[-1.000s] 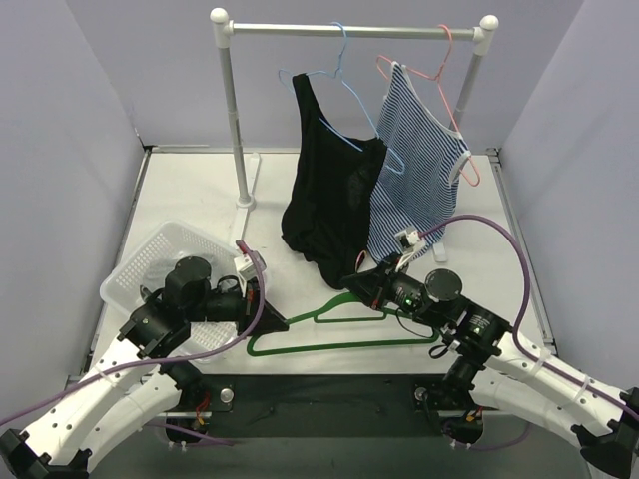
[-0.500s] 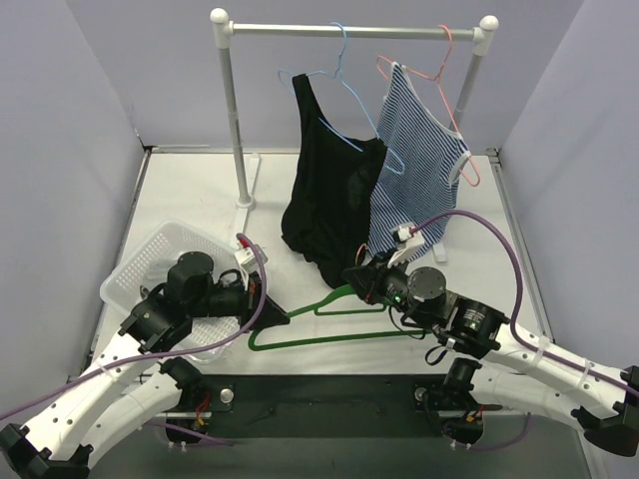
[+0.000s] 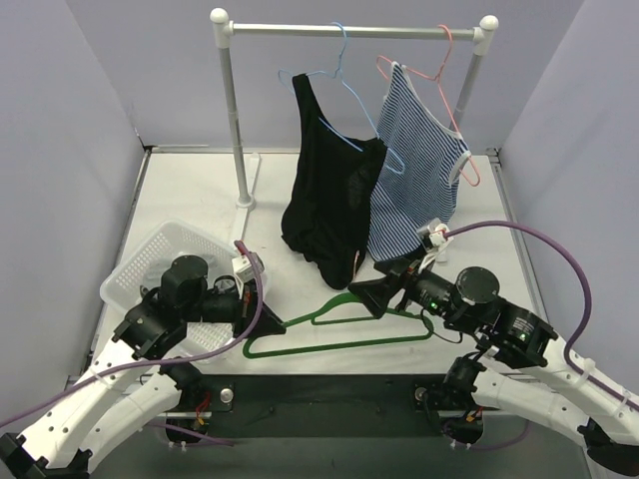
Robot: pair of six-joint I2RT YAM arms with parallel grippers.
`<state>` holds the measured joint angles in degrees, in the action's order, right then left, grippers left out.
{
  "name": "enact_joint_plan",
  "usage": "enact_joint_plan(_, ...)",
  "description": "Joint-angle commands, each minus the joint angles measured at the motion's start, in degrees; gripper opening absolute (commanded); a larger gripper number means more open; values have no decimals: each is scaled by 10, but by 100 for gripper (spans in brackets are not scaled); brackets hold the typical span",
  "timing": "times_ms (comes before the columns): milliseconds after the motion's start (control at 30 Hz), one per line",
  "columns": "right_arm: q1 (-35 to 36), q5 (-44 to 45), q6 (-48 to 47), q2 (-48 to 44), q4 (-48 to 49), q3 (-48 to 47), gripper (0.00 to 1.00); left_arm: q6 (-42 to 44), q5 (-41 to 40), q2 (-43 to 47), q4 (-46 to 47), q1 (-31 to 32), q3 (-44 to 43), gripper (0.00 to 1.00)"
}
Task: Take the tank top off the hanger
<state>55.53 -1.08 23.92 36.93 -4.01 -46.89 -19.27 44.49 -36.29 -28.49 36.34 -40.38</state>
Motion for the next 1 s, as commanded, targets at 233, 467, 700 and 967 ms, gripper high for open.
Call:
enact_joint_plan(233,-37,-248,-214,-30,-100,-101,90,19,155,12,49,0,-30,0)
enact_joint_plan(467,-38,-358,-296,-32,-146,-143,88,33,182,0,22,0,-39,0)
enact_joint_plan(700,-38,-423,-364,13,-209,-174,89,36,191,-7,18,0,-41,0)
enact_joint_plan(967,-38,-407,-413,70,-246,-232,91,38,193,-3,14,0,-41,0)
